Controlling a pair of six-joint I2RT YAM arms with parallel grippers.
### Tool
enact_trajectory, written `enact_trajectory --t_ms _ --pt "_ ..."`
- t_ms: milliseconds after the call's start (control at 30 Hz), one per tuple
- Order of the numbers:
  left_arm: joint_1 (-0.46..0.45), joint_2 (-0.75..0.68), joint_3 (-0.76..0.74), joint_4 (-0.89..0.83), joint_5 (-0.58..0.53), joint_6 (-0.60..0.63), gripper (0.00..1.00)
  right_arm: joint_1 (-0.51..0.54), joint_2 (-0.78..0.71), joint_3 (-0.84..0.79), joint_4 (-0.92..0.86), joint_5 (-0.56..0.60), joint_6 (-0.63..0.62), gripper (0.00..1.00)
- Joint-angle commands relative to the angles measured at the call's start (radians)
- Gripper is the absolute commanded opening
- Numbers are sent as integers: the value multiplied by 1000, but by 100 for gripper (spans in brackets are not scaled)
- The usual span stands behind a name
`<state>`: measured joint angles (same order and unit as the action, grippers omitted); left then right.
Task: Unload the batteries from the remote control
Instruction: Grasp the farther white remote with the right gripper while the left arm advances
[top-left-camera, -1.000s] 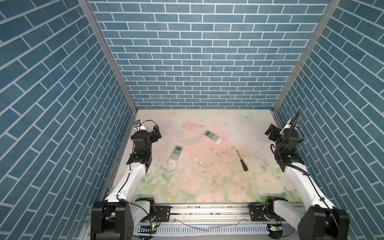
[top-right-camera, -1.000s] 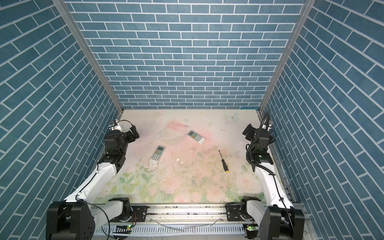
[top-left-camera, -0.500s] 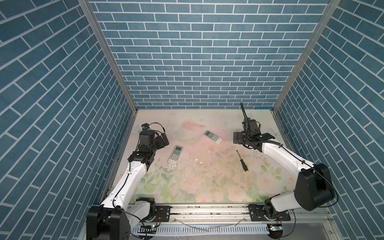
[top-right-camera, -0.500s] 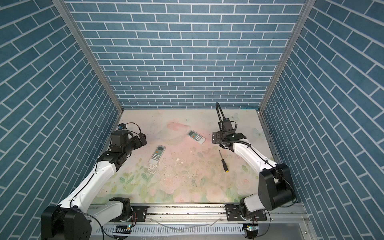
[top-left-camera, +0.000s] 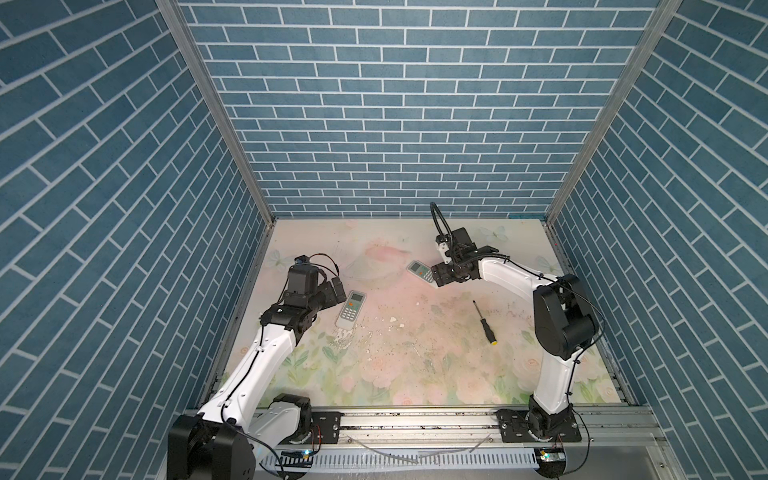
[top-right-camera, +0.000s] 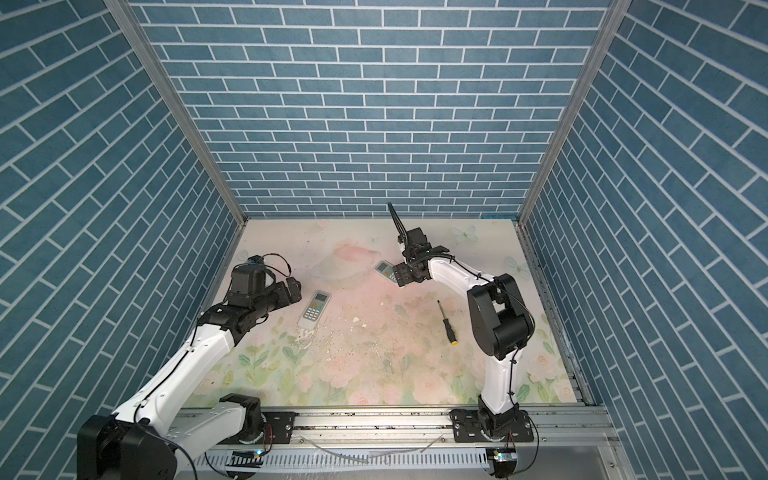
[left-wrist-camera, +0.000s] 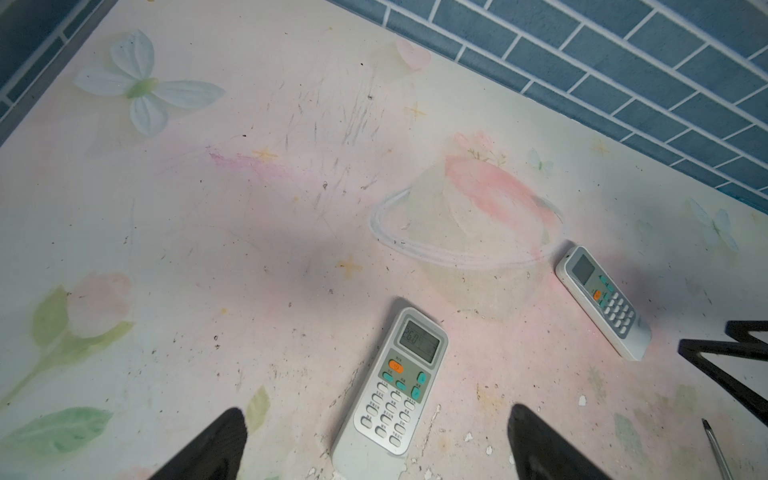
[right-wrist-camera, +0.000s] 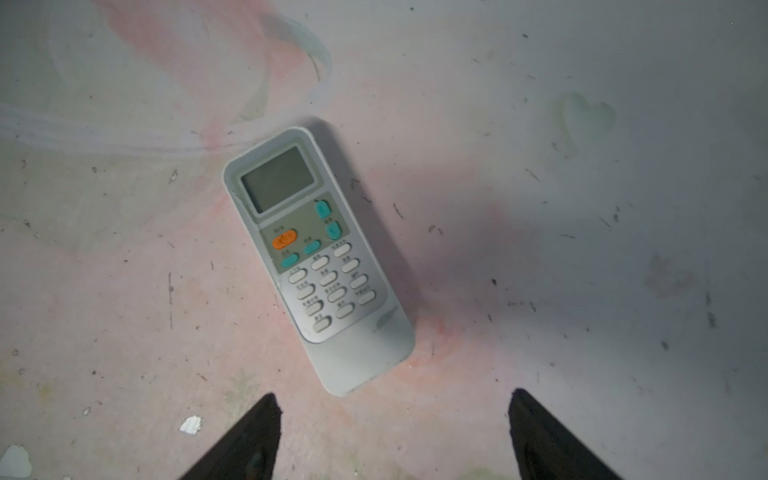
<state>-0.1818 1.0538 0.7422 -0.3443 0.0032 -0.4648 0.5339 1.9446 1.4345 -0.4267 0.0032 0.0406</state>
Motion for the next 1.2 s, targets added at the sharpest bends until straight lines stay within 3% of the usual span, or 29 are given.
enact_trajectory --t_ms 0,600,1000,1167 --pt "-10 2 14 -26 6 -11 100 3 58 80 -42 -65 -99 87" --pt "-16 4 20 -15 20 -21 100 8 219 216 -137 -72 -135 87" --pt "-16 22 23 2 30 -28 100 20 280 245 -156 -66 -140 79" --pt "-16 38 31 9 46 -31 100 26 283 245 -160 -63 -142 72"
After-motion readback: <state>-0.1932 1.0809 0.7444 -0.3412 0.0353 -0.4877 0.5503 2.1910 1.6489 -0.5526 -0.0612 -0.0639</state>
